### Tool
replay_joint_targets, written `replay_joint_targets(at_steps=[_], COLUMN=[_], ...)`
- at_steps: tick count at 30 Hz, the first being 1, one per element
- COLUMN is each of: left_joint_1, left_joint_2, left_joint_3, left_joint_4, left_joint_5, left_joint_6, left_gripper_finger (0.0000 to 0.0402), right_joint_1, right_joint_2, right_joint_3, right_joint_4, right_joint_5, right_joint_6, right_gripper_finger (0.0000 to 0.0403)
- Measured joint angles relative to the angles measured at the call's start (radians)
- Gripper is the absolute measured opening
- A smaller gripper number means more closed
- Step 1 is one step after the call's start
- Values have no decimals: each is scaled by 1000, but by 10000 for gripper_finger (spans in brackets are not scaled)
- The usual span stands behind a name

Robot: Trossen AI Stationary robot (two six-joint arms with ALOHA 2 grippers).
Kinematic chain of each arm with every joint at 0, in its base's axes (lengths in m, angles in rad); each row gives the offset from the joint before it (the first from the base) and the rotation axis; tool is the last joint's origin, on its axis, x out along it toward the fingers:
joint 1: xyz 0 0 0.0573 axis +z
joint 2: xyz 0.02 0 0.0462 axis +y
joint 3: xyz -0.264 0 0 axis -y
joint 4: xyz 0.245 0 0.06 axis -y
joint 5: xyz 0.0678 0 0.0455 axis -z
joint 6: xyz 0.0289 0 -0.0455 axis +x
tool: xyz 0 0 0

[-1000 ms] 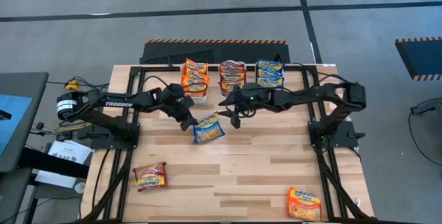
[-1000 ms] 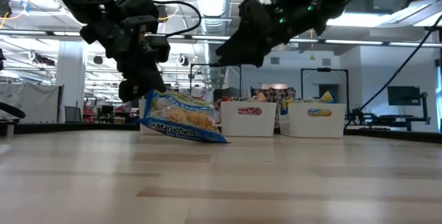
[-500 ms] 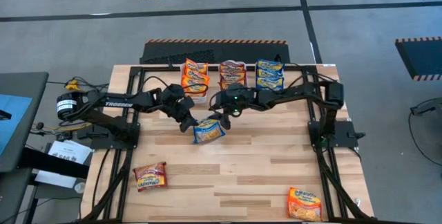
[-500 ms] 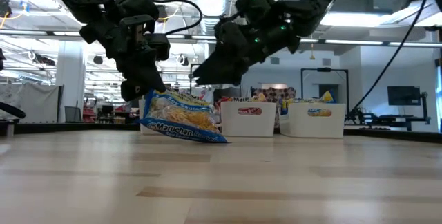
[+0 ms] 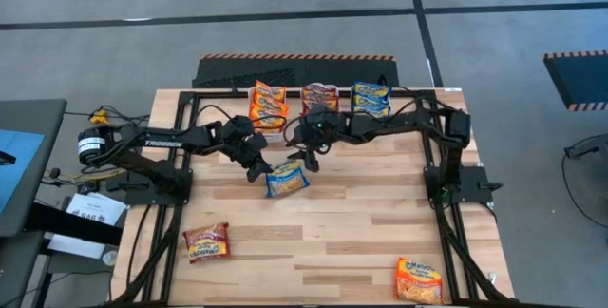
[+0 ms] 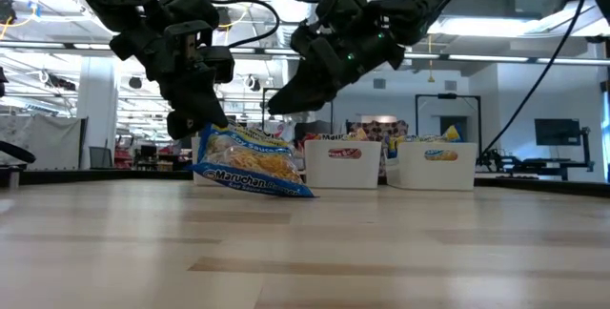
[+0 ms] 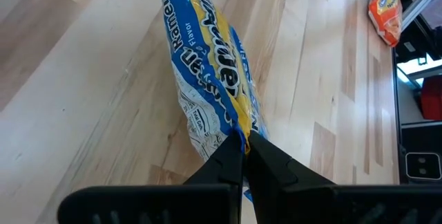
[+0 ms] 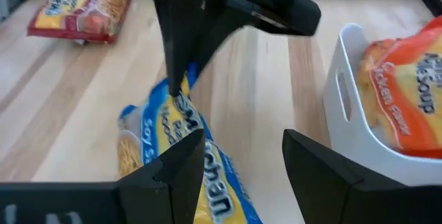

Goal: Sort Maruchan noodles
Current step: Put the blue noodle pack into the right white bin

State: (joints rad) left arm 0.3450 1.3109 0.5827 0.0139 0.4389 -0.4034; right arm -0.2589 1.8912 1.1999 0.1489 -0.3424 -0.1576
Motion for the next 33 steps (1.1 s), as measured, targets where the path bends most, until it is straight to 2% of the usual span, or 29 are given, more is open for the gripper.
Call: replay_joint_targets(at_steps=[9, 16, 21, 27, 33], left_joint_1=[0, 0, 0, 0, 0], left_joint_2=[0, 0, 0, 0, 0], left_joint_3=[0, 0, 0, 0, 0], left_joint_4=[0, -1, -2, -2, -3], left_joint_5=[-1, -3, -13, -33, -33], left_joint_6=[0, -1, -1, -1, 9], left_gripper_finger=[0, 0, 0, 0, 0], right_joint_1=[-13, -3, -5, -3, 10], right_joint_2=[60, 115, 160, 195, 193], right_joint_3=[4, 80, 146, 193, 200], right_joint_4=[-1, -21, -135, -254, -264], right_joint_5=[-78, -82, -181, -178, -88], right_joint_6=[-27, -6, -9, -48, -34], right_gripper_finger=[219, 219, 219, 219, 207])
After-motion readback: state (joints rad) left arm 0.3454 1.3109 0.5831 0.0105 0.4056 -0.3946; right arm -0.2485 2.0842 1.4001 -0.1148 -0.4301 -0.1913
